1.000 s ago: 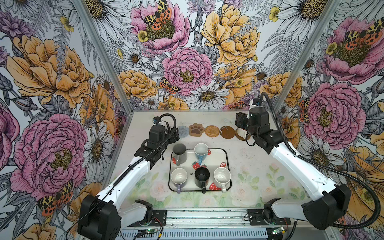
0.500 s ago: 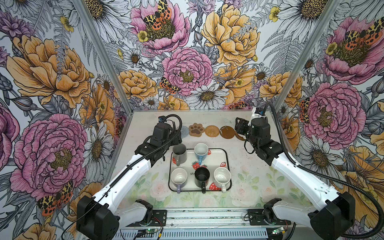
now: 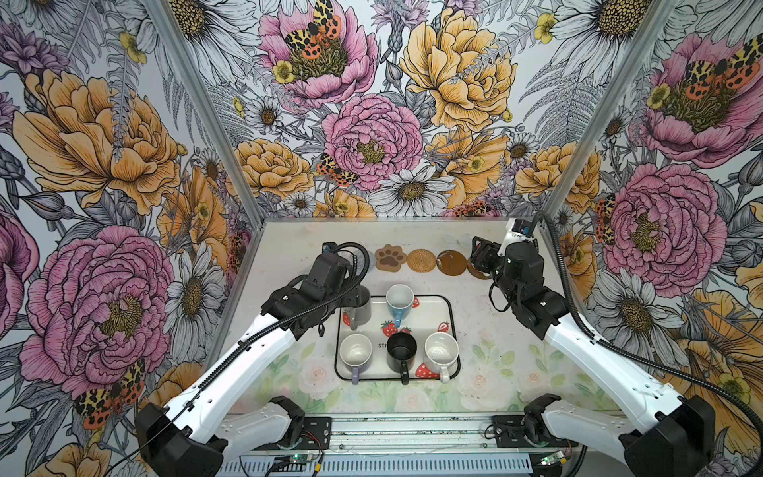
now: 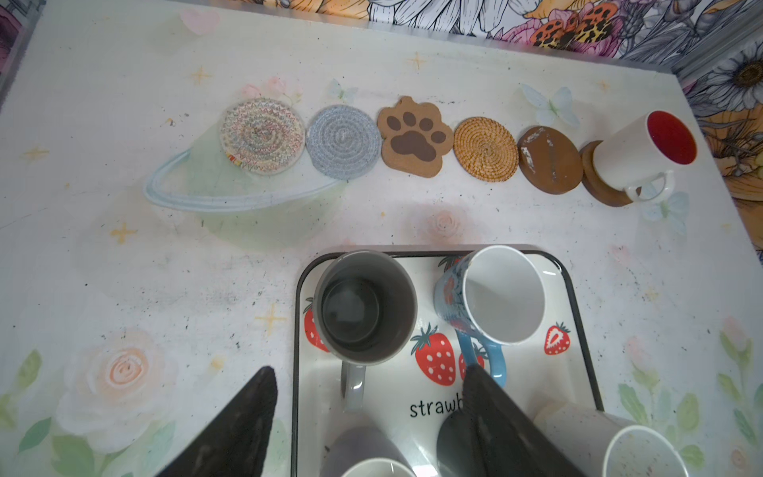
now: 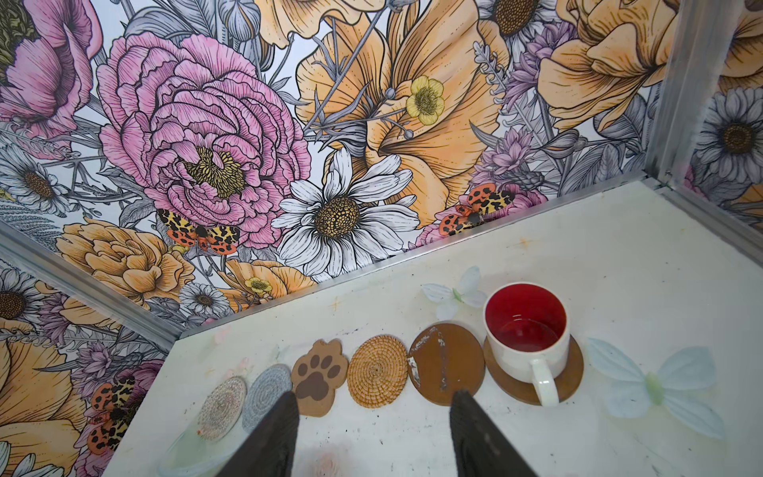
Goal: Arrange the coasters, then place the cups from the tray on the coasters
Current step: 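Lower the left gripper toward the grey mug on the tray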
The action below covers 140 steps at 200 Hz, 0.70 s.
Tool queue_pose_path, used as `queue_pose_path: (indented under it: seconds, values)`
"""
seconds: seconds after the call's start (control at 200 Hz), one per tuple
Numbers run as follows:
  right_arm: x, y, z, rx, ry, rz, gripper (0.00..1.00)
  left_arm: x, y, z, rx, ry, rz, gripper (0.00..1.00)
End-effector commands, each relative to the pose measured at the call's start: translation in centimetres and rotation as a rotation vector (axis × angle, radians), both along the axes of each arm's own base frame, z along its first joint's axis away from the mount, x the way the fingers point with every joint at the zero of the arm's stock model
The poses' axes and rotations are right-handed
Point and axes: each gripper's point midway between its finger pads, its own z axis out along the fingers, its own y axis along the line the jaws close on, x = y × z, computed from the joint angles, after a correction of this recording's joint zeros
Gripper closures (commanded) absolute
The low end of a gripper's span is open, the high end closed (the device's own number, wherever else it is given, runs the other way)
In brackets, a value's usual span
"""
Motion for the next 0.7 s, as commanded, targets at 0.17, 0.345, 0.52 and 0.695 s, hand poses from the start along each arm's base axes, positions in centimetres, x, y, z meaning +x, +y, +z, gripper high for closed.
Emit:
queue_pose_path:
  seconds: [0.17, 0.345, 0.52, 0.695]
  values:
    - [0.5, -1.6, -0.1, -0.014, -0.019, -0.050, 0.39, -2.8, 0.8, -2.5, 0.046, 0.092, 0.013, 0.29]
    - [1.1, -0.7, -0.6, 0.015, -0.002, -0.009, 0.39, -3.4, 0.7, -4.8, 0.070, 0.148, 0.012, 0.29]
    - [1.3, -0.2, -0.7, 0.036, -0.008, 0.011, 0.39, -3.7, 0.2, -6.6, 0.097, 0.197, 0.010, 0.30]
    - [1.5, -0.2, -0.9, 0.031, -0.003, 0.009, 0.39, -3.3, 0.2, -8.1, 0.141, 0.231, 0.028, 0.30]
